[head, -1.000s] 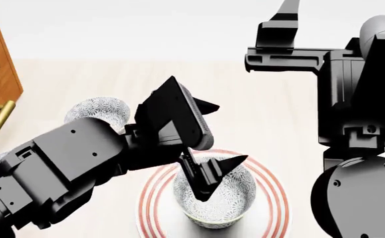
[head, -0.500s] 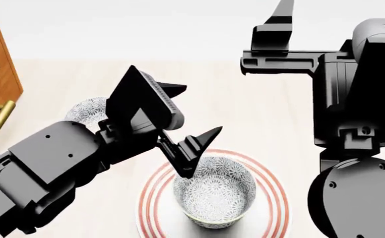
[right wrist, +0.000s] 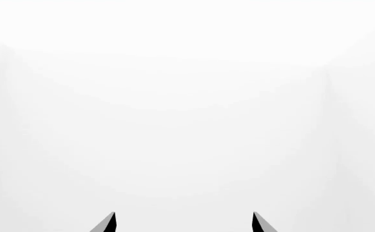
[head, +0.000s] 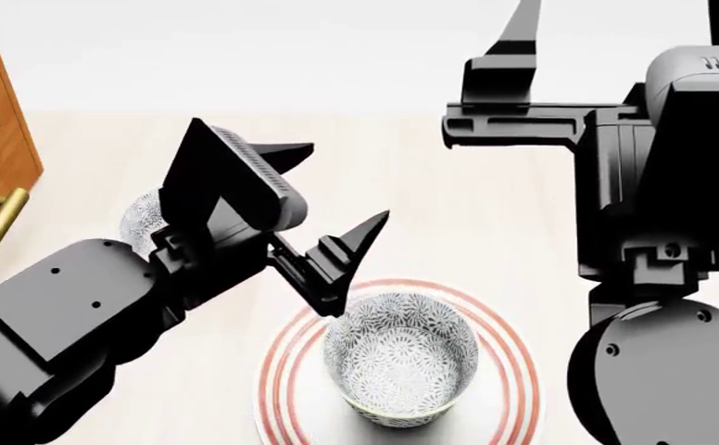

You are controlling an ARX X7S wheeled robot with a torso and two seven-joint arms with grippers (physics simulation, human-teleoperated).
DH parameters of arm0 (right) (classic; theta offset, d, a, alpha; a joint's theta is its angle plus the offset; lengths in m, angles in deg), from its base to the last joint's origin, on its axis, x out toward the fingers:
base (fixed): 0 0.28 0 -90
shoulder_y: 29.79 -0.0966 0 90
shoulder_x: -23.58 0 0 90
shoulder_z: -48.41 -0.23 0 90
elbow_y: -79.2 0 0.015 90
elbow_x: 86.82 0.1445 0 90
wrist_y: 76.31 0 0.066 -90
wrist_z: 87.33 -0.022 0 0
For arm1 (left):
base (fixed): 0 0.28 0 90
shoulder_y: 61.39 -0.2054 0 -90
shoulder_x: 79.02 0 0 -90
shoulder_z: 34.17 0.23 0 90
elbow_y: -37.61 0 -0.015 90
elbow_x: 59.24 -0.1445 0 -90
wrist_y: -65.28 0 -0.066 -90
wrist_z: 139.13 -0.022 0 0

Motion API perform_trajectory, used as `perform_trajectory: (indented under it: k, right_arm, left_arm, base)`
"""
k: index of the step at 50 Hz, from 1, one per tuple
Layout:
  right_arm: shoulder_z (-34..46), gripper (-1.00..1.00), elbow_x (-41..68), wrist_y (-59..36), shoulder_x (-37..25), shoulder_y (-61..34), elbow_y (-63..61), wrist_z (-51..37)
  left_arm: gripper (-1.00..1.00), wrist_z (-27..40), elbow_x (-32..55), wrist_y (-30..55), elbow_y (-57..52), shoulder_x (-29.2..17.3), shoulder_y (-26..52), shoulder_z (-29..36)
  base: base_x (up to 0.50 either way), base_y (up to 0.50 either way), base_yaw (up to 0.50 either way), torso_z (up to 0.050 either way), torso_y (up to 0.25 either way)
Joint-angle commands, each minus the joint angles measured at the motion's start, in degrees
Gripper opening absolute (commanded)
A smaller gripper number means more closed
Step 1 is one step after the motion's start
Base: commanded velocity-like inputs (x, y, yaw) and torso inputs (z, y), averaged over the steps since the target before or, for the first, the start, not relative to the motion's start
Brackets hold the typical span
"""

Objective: Put the bowl at the front on the plate.

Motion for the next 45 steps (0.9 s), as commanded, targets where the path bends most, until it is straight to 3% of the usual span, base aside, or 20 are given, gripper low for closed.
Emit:
perform_trajectory:
  k: [1, 45]
  right_arm:
    - [0.2, 1.00, -0.1, 0.8, 0.2, 0.6, 0.3, 0.0]
    - [1.7, 1.00, 0.1, 2.4, 0.0, 3.7, 1.8, 1.2]
  left_arm:
    - [1.00, 2.6, 0.8, -0.8, -2.2, -1.7, -1.7, -1.2]
    - [1.00, 14.9, 3.5, -2.0, -20.0, -10.6, -6.1, -5.6]
  base:
    - [0.00, 0.00, 0.00, 0.000, 0.000]
    - [0.00, 0.00, 0.00, 0.000, 0.000]
